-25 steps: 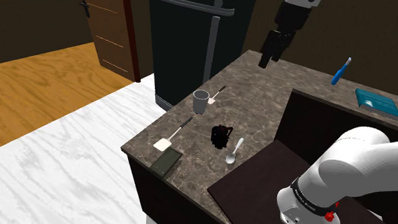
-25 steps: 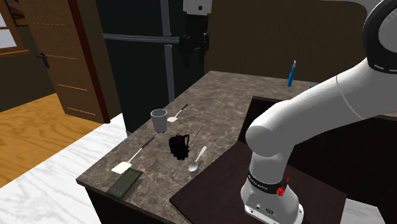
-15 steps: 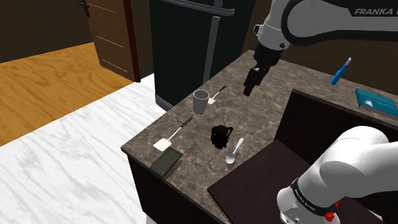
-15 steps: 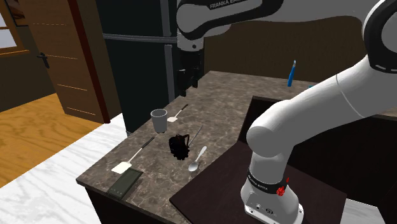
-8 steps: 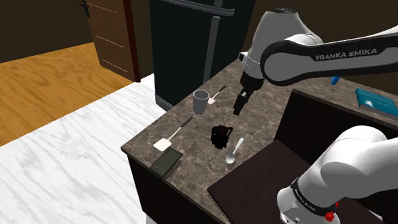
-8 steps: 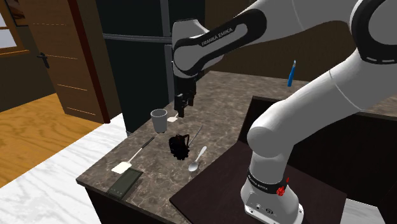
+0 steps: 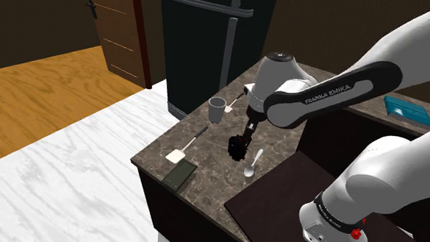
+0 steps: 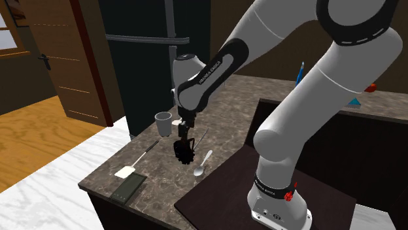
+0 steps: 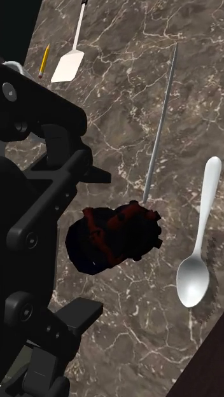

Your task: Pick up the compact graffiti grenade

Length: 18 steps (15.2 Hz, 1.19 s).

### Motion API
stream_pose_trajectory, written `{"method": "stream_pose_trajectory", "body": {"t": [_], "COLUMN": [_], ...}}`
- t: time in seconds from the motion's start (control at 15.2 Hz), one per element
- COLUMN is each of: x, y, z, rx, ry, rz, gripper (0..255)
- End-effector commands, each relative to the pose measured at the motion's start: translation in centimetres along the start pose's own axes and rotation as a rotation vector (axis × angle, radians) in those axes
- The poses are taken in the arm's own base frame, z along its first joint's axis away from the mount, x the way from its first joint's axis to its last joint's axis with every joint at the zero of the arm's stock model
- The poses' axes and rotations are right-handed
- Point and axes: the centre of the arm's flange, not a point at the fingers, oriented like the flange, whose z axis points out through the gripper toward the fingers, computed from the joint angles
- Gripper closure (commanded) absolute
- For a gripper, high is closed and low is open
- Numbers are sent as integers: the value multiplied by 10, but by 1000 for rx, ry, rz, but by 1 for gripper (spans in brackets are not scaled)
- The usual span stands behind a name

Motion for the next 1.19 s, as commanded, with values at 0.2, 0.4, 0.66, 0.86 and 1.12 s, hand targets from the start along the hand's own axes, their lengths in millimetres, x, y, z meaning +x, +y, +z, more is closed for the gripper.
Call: {"method": "stream_pose_trajectory", "body": {"t": [0.2, 0.4, 0.66, 0.86, 1.12], "x": [5, 4, 4, 4, 4], "y": [-4, -6, -8, -9, -9], "z": [49, 65, 78, 78, 78], "rx": [-15, -15, -15, -16, -16], "ry": [4, 4, 4, 4, 4], "rz": [-42, -42, -42, -42, -42], "gripper": [0, 0, 0, 255, 255]}}
